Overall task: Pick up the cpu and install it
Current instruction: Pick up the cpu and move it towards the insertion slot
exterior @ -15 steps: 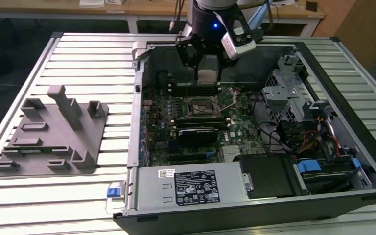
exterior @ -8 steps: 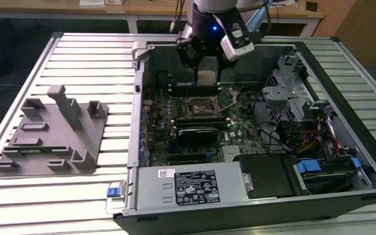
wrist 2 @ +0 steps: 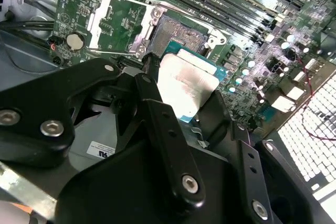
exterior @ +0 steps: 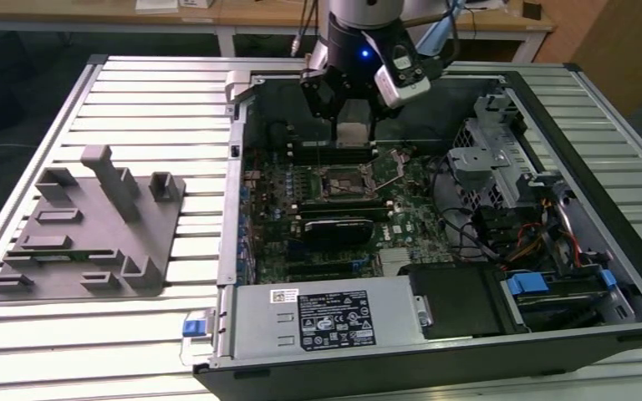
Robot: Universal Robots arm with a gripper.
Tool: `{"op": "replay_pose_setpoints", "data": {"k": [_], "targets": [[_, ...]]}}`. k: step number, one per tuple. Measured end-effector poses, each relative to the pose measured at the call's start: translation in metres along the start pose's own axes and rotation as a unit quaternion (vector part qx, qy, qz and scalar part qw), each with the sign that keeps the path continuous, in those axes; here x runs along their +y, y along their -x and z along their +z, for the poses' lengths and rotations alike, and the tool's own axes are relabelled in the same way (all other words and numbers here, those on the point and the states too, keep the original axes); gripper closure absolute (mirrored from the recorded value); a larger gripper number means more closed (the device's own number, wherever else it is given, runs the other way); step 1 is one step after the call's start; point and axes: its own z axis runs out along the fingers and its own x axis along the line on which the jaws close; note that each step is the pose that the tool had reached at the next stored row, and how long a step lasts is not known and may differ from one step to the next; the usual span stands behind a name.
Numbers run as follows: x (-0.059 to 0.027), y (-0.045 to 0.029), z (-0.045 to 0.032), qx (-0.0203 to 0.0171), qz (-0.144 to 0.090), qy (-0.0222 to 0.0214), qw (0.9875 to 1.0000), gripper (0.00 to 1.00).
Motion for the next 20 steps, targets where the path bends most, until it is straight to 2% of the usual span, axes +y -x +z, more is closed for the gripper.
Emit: {"op": "replay_pose_setpoints", "data": {"k": [13, 20], "targets": [[0.0109, -0.0006, 0.0141, 0.0006, -0.002, 0.0, 1.0, 0.45], [0.013, -0.0003, 0.0213, 0.0023, -0.003, 0.0, 1.0, 0.45]]}}
